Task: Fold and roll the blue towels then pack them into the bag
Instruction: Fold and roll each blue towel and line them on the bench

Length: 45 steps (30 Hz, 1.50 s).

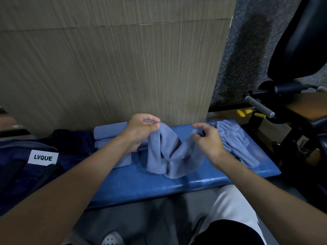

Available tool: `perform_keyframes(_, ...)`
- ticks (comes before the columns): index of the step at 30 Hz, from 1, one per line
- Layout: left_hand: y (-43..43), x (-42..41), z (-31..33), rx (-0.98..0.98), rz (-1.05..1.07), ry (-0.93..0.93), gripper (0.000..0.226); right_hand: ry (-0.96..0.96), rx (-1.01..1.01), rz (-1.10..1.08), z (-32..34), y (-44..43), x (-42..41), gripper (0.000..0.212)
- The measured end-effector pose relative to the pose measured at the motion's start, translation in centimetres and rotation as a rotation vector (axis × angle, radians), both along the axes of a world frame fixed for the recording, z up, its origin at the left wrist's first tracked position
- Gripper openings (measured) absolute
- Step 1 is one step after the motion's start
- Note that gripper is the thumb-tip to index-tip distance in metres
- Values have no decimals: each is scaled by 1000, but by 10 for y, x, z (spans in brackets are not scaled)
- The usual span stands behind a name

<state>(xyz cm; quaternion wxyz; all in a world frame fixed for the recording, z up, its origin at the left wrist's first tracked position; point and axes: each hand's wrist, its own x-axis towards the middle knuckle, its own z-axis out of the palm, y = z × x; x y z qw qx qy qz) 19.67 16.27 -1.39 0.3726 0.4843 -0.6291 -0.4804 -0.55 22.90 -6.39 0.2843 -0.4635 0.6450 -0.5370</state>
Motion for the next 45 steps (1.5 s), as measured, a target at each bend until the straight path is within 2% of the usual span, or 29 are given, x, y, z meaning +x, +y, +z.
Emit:
perform_keyframes(3, 2, 1, 1, -60, -12, 50, 16, 10, -11, 32, 2, 2, -2, 36)
perform_keyframes(7, 12, -10, 6, -99, -154, 72, 20, 6, 24, 218, 11, 7, 15, 54)
perform_keyframes(8, 15, -14, 8, -100, -206, 75, 21, 39, 31, 246, 13, 8, 21, 48)
perform_keyframes(10, 19, -19, 8, -106, -274, 73, 22, 85, -13, 265, 14, 7, 27, 14)
perform_keyframes(12, 19, -21, 6, -117, -240, 50, 16, 87, -36, 231, 12, 6, 27, 23)
perform_keyframes(13, 17, -20, 5, -88, -195, 34, 8, 78, -43, 220, 12, 6, 25, 25)
perform_keyframes(14, 15, -19, 4, -28, -160, 23, 12, 74, -55, 200, 13, 6, 25, 24)
perform_keyframes(17, 10, -18, 1, 179, -144, -47, 41, 73, -91, 166, 15, 5, 22, 19)
perform_keyframes(20, 11, -20, 0, 150, -150, -145, 49, 63, -95, 169, 17, 6, 22, 15)
perform_keyframes(28, 8, -19, 4, 164, -232, -54, 30, -4, -58, 167, 17, 7, 15, 8)
perform_keyframes(33, 1, -10, 8, 455, -148, -81, 13, -172, 1, 77, 16, 4, 4, 32)
perform_keyframes(36, 3, 0, 5, 533, -140, -148, 22, -187, -30, 104, 17, 5, -1, 35)
perform_keyframes(38, 4, 5, 0, 498, -98, -129, 19, -161, -39, 123, 15, 6, -4, 38)
perform_keyframes(40, 2, 8, -4, 424, -18, -16, 15, -95, -10, 129, 13, 8, -8, 41)
perform_keyframes(43, -7, 16, -1, 243, 98, 157, 20, 52, 30, 70, 10, 5, -20, 45)
perform_keyframes(45, -15, 26, 6, 108, 169, 158, 24, 27, 7, -5, 14, 3, -31, 43)
